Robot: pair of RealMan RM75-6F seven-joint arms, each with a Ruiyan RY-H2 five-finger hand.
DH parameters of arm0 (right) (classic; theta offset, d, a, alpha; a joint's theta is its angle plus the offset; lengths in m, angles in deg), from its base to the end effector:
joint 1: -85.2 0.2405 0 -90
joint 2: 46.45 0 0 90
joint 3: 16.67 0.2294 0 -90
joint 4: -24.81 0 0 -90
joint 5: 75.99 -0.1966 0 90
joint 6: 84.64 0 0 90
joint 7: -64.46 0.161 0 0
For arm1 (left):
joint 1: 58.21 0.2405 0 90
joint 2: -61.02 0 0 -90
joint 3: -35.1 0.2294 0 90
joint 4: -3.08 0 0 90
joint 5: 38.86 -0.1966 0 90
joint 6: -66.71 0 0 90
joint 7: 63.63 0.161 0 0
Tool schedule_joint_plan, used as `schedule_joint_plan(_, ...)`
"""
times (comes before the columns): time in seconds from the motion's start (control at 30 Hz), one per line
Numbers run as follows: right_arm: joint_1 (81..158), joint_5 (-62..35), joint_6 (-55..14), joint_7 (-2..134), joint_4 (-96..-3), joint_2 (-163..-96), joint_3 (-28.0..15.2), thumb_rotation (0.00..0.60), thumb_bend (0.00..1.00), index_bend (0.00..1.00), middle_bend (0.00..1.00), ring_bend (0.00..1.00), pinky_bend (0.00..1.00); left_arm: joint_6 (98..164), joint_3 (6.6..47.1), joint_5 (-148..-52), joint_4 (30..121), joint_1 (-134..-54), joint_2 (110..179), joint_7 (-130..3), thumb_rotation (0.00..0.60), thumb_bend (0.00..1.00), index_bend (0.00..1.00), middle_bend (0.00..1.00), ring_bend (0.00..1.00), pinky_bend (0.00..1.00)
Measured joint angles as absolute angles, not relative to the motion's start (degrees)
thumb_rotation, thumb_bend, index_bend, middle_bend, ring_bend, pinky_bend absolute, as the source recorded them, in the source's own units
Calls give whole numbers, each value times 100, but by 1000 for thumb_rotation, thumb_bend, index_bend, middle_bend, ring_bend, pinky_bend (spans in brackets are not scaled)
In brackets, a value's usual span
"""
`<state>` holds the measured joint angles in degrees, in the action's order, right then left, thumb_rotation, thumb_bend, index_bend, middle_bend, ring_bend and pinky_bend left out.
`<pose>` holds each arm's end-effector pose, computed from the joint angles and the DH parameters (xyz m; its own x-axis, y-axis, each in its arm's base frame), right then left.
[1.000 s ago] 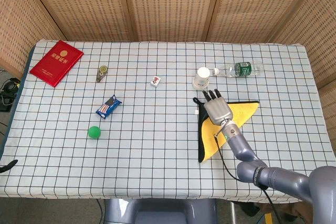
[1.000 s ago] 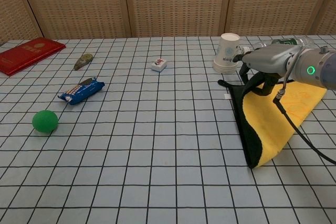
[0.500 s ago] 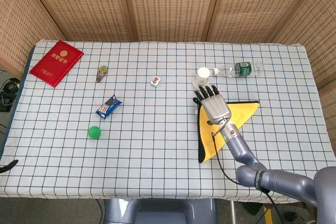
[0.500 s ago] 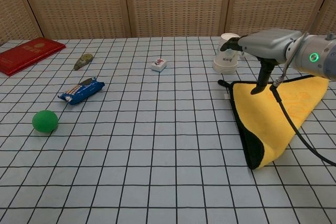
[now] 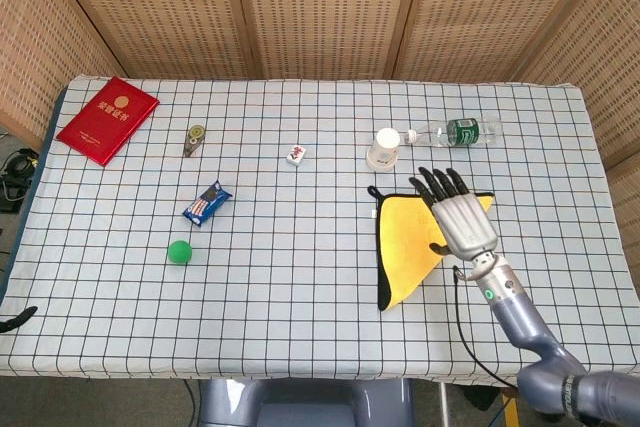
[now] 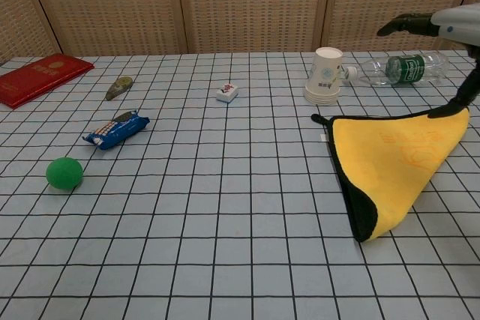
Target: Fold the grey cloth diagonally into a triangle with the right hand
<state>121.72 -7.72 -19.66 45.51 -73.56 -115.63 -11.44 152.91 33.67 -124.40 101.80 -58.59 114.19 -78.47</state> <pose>-0.1618 -0.3183 0.0878 0.5250 -0.1219 0.8423 -0.8247 -0.3172 0.4682 -0.2888 0.1672 0.2043 0.2255 0.0196 0.9741 0.9711 0.0757 -0.2263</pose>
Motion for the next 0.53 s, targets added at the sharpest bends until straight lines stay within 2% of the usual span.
schedule_joint_plan(0.3, 10720, 920, -341, 6129, -7262, -11140, -1937, 600, 0, 23, 0, 0, 0, 15635, 3427, -12861, 10064, -5795, 11637, -7687, 600, 0, 0, 0, 0, 0)
schedule_joint_plan(0.53, 9996, 1470, 438, 6508, -6984, -10986, -2197, 600, 0, 23, 0, 0, 0, 15737, 3468, -12952, 10039, -5762, 11657, -7738, 600, 0, 0, 0, 0, 0)
